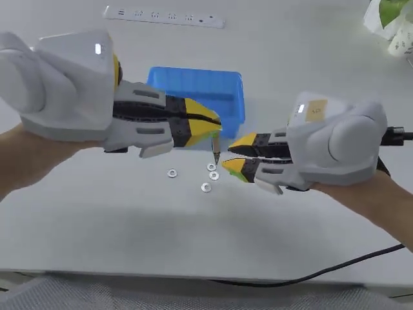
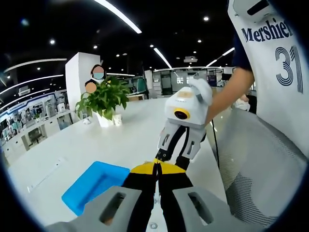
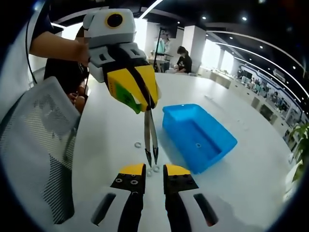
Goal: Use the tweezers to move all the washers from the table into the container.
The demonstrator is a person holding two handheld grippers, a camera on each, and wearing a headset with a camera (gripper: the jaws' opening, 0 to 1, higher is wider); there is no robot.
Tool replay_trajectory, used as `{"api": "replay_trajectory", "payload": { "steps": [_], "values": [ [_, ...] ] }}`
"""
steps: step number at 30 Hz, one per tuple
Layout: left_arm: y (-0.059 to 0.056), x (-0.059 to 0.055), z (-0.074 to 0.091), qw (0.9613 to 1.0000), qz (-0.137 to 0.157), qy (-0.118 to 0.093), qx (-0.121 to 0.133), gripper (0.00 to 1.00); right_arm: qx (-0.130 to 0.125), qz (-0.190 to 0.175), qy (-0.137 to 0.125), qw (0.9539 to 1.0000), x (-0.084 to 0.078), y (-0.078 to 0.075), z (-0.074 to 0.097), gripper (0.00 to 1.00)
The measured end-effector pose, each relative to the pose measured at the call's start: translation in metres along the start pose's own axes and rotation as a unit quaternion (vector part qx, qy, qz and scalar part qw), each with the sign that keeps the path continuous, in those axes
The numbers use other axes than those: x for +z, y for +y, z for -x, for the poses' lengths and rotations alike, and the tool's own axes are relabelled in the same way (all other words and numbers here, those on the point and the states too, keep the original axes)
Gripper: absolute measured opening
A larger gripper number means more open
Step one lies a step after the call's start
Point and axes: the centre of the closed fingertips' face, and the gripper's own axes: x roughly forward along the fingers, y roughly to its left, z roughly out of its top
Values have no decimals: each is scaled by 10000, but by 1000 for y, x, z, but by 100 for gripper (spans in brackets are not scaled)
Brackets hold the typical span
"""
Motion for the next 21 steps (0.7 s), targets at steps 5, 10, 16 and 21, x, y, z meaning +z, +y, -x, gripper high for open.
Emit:
{"api": "replay_trajectory", "payload": {
  "steps": [5,10,16,21],
  "values": [
    [-8,-5,-1,9998,68,37,-175,4,88,32,57,9999,-5,4,-4,15],
    [-8,-9,-2,9998,75,31,-160,4,166,27,96,9998,-9,9,-9,16],
    [-7,-12,-4,9998,110,38,-170,4,237,0,171,9996,-15,12,-13,17],
    [-6,-16,-6,9997,113,81,-203,4,271,-31,185,9995,-16,12,-15,17]
  ]
}}
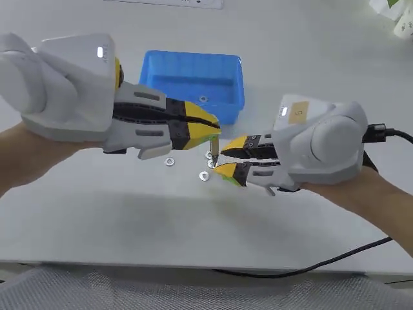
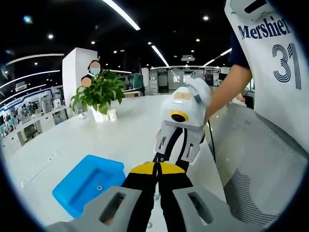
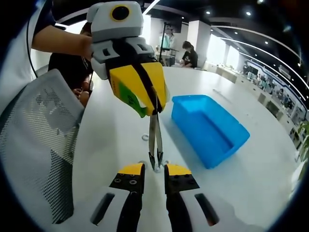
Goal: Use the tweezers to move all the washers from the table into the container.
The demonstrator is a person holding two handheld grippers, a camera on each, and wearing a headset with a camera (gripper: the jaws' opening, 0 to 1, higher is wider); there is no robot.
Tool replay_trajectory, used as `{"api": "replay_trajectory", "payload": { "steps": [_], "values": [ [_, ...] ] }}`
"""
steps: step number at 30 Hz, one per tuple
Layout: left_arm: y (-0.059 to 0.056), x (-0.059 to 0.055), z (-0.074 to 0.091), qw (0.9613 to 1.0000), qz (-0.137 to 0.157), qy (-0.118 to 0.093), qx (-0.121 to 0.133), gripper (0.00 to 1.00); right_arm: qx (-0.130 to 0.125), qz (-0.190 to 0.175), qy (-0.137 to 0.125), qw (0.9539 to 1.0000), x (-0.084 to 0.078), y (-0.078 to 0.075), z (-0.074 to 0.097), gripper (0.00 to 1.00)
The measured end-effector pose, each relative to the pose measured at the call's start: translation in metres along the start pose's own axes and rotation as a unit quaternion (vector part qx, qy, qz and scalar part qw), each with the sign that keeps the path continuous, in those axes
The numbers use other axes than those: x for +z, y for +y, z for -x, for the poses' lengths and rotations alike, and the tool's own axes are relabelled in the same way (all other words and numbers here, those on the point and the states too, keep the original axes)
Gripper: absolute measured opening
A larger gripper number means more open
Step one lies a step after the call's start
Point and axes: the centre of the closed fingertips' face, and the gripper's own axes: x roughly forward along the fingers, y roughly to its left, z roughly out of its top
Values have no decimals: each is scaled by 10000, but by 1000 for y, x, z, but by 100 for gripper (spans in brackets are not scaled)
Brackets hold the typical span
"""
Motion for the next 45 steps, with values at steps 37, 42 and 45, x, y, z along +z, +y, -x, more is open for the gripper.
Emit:
{"api": "replay_trajectory", "payload": {
  "steps": [37,42,45],
  "values": [
    [-5,-4,-1,9997,55,97,-212,4,433,386,138,9982,0,4,-18,12],
    [-5,-4,-1,9996,32,124,-240,4,465,391,134,9981,0,4,-18,11],
    [-5,-5,-2,9996,7,140,-255,4,459,437,129,9979,-1,5,-18,10]
  ]
}}
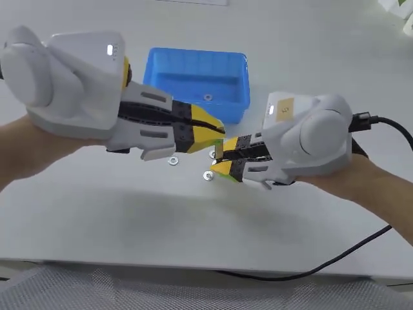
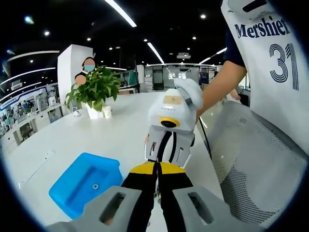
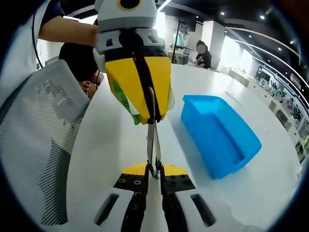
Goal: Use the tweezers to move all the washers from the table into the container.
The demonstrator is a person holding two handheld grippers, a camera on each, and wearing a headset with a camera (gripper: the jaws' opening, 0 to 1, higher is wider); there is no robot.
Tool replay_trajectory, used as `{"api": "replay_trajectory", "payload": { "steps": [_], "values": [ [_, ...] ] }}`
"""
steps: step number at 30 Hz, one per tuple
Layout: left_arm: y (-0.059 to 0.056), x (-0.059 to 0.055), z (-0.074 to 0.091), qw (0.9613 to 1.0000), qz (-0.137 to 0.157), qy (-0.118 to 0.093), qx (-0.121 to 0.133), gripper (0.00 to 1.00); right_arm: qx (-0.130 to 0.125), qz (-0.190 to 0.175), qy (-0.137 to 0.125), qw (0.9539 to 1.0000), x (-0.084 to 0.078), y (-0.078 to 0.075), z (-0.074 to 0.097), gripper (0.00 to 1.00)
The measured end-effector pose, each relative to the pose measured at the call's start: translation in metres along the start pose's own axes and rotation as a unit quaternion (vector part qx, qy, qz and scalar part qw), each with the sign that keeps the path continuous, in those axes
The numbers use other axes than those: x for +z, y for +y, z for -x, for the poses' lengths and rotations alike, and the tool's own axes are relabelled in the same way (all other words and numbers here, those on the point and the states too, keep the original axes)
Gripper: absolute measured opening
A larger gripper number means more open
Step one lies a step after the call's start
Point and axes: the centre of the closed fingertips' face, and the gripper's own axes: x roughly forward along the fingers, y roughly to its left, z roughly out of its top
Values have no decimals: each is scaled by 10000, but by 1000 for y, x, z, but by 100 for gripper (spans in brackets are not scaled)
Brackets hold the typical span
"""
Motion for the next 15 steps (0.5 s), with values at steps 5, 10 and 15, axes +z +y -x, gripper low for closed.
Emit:
{"api": "replay_trajectory", "payload": {
  "steps": [5,10,15],
  "values": [
    [0,-1,1,10000,-50,63,-41,4,-35,19,2,10000,0,-1,0,10],
    [3,1,4,9999,-82,57,-31,4,-73,-5,-53,10000,4,-3,2,10],
    [4,7,7,9999,-140,42,-37,4,-106,48,-72,9999,10,-4,6,9]
  ]
}}
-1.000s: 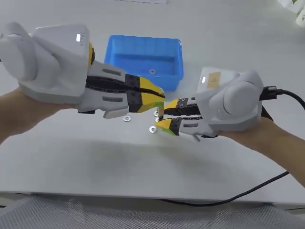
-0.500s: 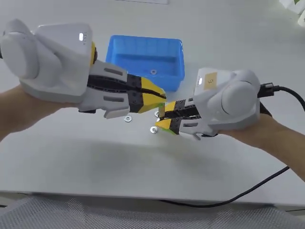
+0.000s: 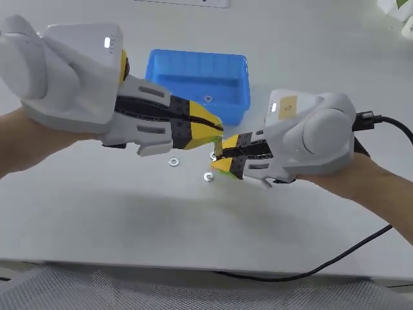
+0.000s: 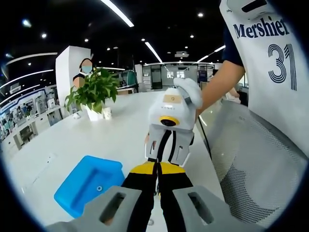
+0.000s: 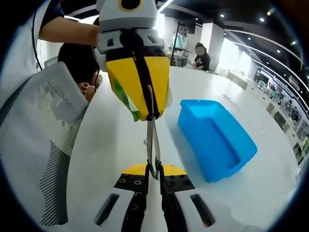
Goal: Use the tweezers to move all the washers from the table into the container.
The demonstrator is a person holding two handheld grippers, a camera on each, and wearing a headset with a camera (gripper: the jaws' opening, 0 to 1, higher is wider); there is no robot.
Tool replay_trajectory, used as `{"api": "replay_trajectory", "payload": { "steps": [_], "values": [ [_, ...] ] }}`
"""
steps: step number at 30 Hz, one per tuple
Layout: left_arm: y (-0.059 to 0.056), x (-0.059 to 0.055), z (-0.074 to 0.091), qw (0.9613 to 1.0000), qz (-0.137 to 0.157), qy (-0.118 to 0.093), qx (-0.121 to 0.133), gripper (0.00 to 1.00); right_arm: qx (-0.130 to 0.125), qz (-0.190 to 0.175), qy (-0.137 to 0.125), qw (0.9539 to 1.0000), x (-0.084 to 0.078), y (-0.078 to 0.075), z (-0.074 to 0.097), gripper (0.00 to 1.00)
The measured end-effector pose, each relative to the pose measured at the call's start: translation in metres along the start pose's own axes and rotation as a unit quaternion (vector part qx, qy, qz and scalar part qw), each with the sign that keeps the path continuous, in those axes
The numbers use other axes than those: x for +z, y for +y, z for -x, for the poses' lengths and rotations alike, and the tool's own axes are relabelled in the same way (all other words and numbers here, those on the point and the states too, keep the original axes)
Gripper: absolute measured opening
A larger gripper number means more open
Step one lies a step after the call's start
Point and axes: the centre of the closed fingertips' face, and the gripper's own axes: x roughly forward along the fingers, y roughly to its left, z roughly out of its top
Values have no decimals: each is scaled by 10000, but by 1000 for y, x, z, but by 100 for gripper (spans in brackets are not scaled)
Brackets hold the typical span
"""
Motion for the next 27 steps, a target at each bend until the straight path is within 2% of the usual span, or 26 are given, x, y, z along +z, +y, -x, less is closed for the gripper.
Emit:
{"api": "replay_trajectory", "payload": {
  "steps": [3,14,22,25,27],
  "values": [
    [1,7,2,10000,-70,-19,-5,4,-78,134,-29,9999,6,-3,4,9],
    [15,33,18,9991,-396,-130,118,4,-325,327,-154,9988,34,-21,17,9],
    [30,51,28,9976,-627,-199,229,4,-529,502,-278,9969,56,-41,24,9],
    [36,57,33,9966,-751,-188,285,4,-633,615,-331,9955,63,-53,23,9],
    [39,60,36,9962,-791,-195,312,4,-662,683,-348,9949,68,-55,24,9]
  ]
}}
